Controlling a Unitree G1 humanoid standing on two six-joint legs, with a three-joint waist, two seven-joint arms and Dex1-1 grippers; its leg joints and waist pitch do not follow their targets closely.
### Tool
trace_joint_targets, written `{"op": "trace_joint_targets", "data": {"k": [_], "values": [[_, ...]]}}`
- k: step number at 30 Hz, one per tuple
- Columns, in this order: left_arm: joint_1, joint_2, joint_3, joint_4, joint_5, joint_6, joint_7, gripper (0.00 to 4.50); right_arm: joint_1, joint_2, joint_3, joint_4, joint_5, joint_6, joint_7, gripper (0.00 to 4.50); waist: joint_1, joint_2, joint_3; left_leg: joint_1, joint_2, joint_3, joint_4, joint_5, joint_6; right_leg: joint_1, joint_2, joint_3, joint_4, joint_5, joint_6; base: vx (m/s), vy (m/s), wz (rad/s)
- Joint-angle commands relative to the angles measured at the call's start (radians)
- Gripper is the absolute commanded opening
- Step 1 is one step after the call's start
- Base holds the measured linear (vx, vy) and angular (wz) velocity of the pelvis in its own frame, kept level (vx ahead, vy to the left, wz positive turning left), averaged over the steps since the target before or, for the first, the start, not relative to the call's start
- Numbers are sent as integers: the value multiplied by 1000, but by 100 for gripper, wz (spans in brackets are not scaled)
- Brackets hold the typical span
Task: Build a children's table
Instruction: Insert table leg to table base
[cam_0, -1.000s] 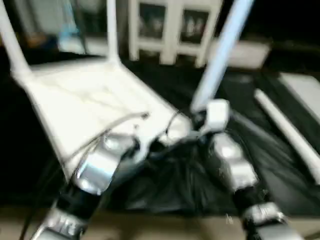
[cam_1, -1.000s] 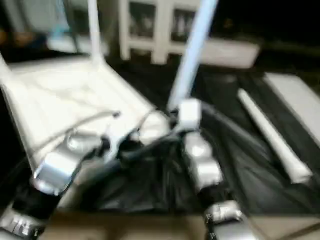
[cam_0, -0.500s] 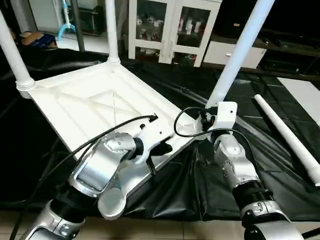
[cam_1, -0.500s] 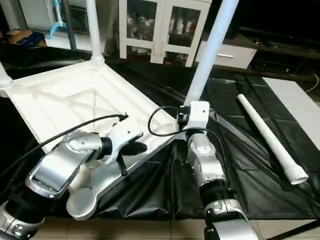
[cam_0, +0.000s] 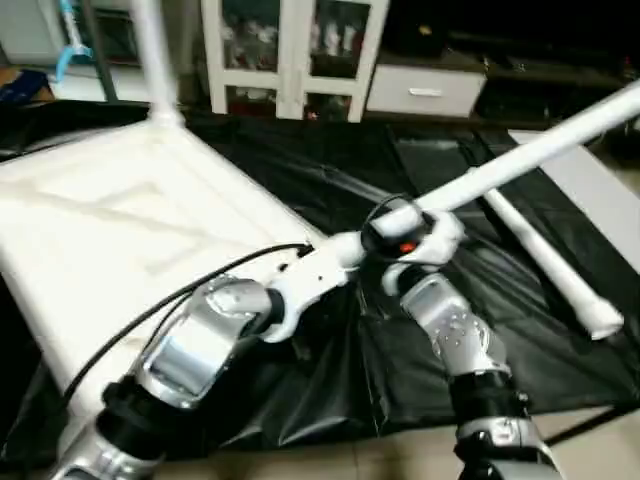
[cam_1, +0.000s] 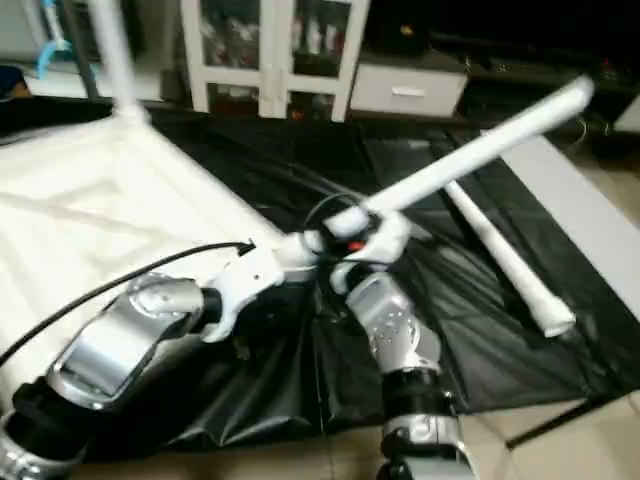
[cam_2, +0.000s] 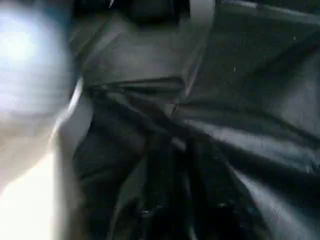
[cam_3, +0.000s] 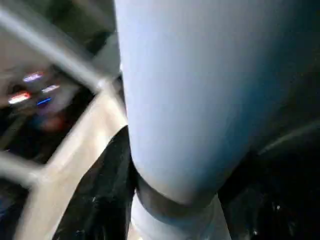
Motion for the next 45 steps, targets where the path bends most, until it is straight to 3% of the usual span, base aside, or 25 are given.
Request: {"op": "trace_joint_targets", "data": {"k": [1, 4, 8, 12, 16, 18, 19, 20, 21, 22, 23, 24, 25, 27, 30, 31, 34, 35, 36, 37, 38, 39, 41, 42, 45], "values": [[-10, -4, 16, 4, 11, -1, 22, 113, 6, 8, 43, -17, 17, 76, 43, 185, 25, 12, -48, -7, 11, 3, -54, -95, 11, 59, -56, 38, -56, 120, -190, 0, 0, 0], [-27, -7, 22, 19, 18, -25, 46, 131, 9, -61, 72, -86, -30, 83, 113, 185, 42, 14, -45, 4, 14, 8, -46, -17, 43, 57, -53, 36, -48, 220, -227, 0, 0, 0], [-30, 32, 57, -18, -22, -98, 11, 176, 8, -177, 91, -198, -57, 88, 152, 185, 81, 13, -41, 20, 14, 15, -42, 26, 39, 56, -46, 36, -43, 246, -226, 0, 0, 0], [2, 65, 132, -66, -100, -155, -58, 211, -10, -244, 50, -262, -48, 98, 160, 185, 105, 7, -39, 20, 11, 18, -41, 24, 21, 57, -46, 39, -39, 236, -210, 0, 0, 0], [63, 172, 221, -108, -157, -158, -144, 240, -43, -339, 17, -274, -147, -8, 158, 185, 112, 5, -38, 17, 7, 20, -41, 11, 4, 55, -45, 38, -40, 184, -195, 0, 0, 0], [148, 254, 330, -147, -176, -144, -150, 258, -40, -402, -14, -263, -230, -127, 119, 185, 114, 48, -38, 20, 3, 15, -40, -16, -33, 54, -44, 37, -38, 156, -183, 0, 0, 0], [148, 254, 330, -147, -176, -144, -150, 260, -40, -402, -14, -263, -230, -127, 119, 185, 104, 30, -35, 14, 0, 19, -38, -24, -30, 57, -37, 40, -42, 172, -182, 0, 0, 0], [165, 250, 358, -152, -178, -157, -128, 261, -28, -405, -19, -273, -230, -137, 112, 185, 110, 42, -37, 18, -1, 16, -38, -30, -29, 58, -38, 39, -41, 169, -184, 0, 0, 0], [181, 157, 467, -139, -141, -130, 48, 261, 29, -406, -14, -341, -236, -135, 103, 185, 108, 61, -33, 17, 2, 16, -39, -63, -25, 54, -36, 38, -44, 165, -199, 0, 0, 0], [181, 108, 516, -122, -100, -139, 164, 261, 65, -408, -1, -384, -243, -128, 110, 185, 113, 87, -31, 19, 6, 12, -39, -78, -31, 53, -39, 36, -44, 170, -205, 0, 0, 0], [184, 46, 575, -112, -69, -137, 282, 261, 107, -410, 19, -435, -255, -120, 117, 185, 110, 71, -30, 19, 10, 14, -38, -93, -21, 56, -36, 35, -53, 181, -206, 0, 0, 0], [188, -32, 637, -113, -62, -114, 379, 261, 158, -415, 50, -495, -271, -107, 127, 185, 111, 68, -30, 12, 8, 8, -38, -129, -11, 67, -43, 34, -55, 145, -213, 0, 0, 0], [195, -79, 668, -114, -61, -99, 431, 261, 193, -414, 72, -532, -284, -106, 134, 185, 116, 83, -30, 12, 7, 5, -39, -155, -3, 68, -49, 34, -59, 81, -214, 0, 0, 0], [203, -131, 698, -107, -78, -111, 487, 261, 235, -412, 99, -573, -303, -109, 136, 184, 113, 73, -29, 9, 6, 6, -38, -164, 6, 66, -49, 36, -66, 32, -211, 0, 0, 0], [253, -169, 680, -68, -123, -295, 549, 261, 308, -389, 141, -618, -349, -163, 109, 184, 112, 70, -27, 4, 4, 4, -40, -179, 28, 56, -51, 36, -79, -130, -174, 0, 0, 0], [279, -177, 667, -76, -111, -318, 578, 261, 333, -377, 151, -630, -360, -183, 87, 184, 108, 64, -29, 6, 8, 6, -38, -180, 31, 49, -49, 38, -81, -139, -161, 0, 0, 0], [295, -198, 680, -88, -65, -355, 645, 261, 347, -359, 147, -641, -354, -188, 72, 184, 108, 69, -29, 8, 12, 3, -39, -167, 36, 44, -46, 36, -75, -98, -152, 0, 0, 0], [307, -241, 705, -115, -34, -317, 690, 261, 363, -353, 148, -649, -364, -184, 59, 184, 107, 32, -27, 1, 11, 5, -39, -160, 45, 50, -46, 34, -74, -98, -143, 0, 0, 0], [307, -241, 705, -115, -34, -317, 690, 261, 363, -353, 148, -649, -364, -184, 59, 184, 113, 47, -28, 6, 14, 4, -41, -156, 42, 48, -50, 35, -69, -95, -144, 0, 0, 0], [309, -263, 715, -130, -28, -271, 697, 261, 370, -351, 149, -654, -368, -179, 53, 184, 114, 53, -27, 9, 14, 5, -40, -156, 42, 43, -50, 35, -72, -95, -145, 0, 0, 0], [317, -279, 716, -142, -16, -252, 708, 261, 379, -346, 151, -664, -367, -170, 48, 184, 115, 41, -28, 5, 15, 4, -40, -141, 36, 45, -48, 34, -66, -66, -136, 0, 0, 0], [330, -267, 700, -144, -13, -263, 695, 261, 383, -346, 154, -663, -369, -169, 51, 184, 116, 44, -29, 7, 15, 4, -40, -139, 35, 43, -47, 33, -67, -56, -132, 0, 0, 0], [405, -201, 621, -156, -15, -333, 607, 261, 403, -345, 180, -655, -385, -167, 66, 184, 119, 8, -30, 5, 15, 5, -40, -132, 45, 43, -49, 33, -67, -58, -113, 0, 0, 0], [456, -161, 589, -166, -32, -369, 571, 261, 414, -343, 198, -642, -400, -177, 72, 184, 125, 18, -29, 4, 15, 1, -42, -123, 43, 42, -51, 32, -65, -57, -104, 0, 0, 0], [506, -96, 545, -184, -52, -402, 493, 261, 418, -327, 201, -632, -388, -181, 80, 184, 119, 12, -31, 15, 19, 1, -44, -144, 16, 33, -44, 31, -60, -8, -103, 0, 0, 0]]}}
